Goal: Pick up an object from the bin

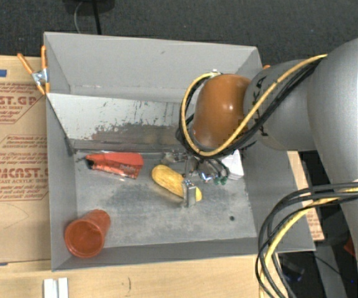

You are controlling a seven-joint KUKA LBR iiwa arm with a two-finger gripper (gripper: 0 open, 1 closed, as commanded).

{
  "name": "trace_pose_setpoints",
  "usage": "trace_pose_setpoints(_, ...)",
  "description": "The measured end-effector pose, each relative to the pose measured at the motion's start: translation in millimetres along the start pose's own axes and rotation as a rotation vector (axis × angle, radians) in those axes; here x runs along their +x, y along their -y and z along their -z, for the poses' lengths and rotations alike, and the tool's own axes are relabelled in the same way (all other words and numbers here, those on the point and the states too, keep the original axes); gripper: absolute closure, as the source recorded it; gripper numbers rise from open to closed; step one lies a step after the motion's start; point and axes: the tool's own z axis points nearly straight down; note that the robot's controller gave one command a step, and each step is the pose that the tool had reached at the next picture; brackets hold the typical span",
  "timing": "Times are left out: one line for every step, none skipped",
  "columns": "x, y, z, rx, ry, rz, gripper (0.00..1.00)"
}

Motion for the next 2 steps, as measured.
trace_pose_setpoints(-6.8,-21.0,-9.2,-0.001,0.011,-0.069,1.0)
trace_pose_setpoints(-6.8,-21.0,-9.2,-0.001,0.011,-0.069,1.0)
